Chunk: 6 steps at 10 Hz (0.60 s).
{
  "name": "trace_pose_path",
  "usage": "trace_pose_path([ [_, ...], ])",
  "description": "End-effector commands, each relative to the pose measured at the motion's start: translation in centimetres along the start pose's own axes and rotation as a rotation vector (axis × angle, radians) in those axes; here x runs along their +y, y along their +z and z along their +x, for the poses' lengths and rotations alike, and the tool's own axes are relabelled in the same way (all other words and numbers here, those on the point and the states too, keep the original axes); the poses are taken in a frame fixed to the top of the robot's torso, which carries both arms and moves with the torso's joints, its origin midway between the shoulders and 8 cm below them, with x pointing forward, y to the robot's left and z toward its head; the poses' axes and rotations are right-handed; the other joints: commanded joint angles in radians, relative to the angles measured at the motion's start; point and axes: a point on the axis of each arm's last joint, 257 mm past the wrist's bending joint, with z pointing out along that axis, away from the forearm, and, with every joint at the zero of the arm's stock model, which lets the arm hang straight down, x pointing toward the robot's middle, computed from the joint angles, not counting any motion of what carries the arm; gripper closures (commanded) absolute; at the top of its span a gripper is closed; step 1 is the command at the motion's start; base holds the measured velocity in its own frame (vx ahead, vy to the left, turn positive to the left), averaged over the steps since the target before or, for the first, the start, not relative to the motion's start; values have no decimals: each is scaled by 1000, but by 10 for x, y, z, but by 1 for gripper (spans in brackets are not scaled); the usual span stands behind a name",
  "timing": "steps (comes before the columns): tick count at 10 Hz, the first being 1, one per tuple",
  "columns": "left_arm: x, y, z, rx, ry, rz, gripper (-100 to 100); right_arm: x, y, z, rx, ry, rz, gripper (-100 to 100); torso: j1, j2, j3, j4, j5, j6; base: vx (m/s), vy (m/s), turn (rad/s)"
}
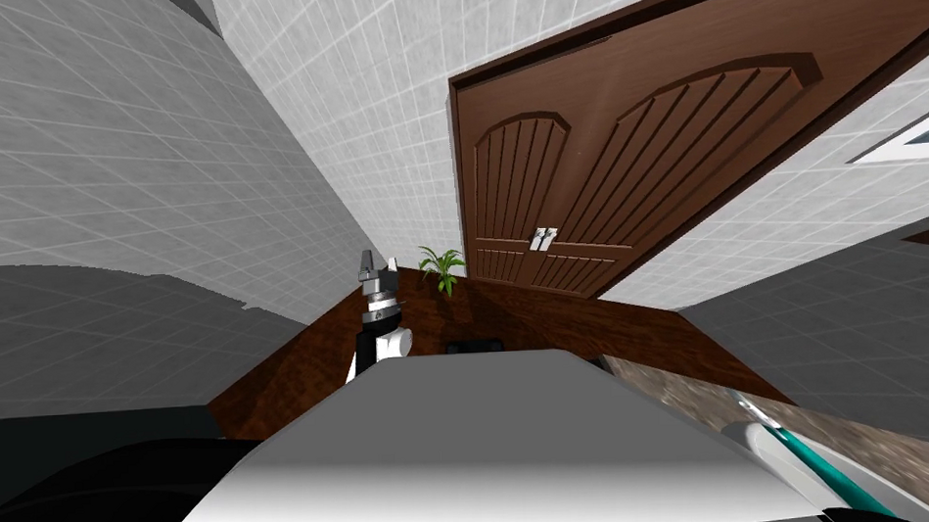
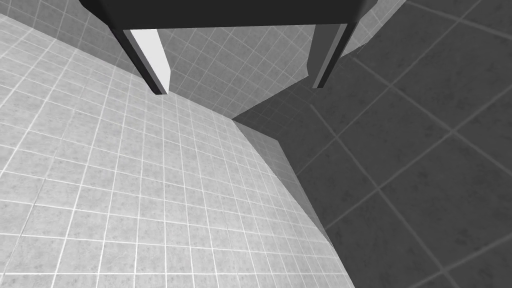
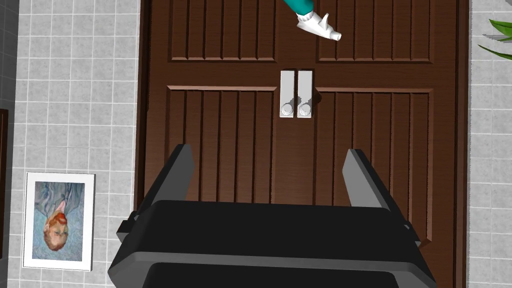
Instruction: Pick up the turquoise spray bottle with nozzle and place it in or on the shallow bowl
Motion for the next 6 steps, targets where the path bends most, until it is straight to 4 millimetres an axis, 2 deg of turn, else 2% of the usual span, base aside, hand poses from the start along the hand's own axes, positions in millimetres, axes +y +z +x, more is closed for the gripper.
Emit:
trace_pose_path([
  [1, 0, 0, 0, 0, 0, 0, 0, 0, 0, 0, 0, 0, 0, 0, 0, 0, 0, 0, 0, 0, 0, 0, 0],
  [6, 0, 0, 0, 0, 0, 0, 0, 0, 0, 0, 0, 0, 0, 0, -1, 0, 0, 0, 0, 0, 0, 0, 0],
])
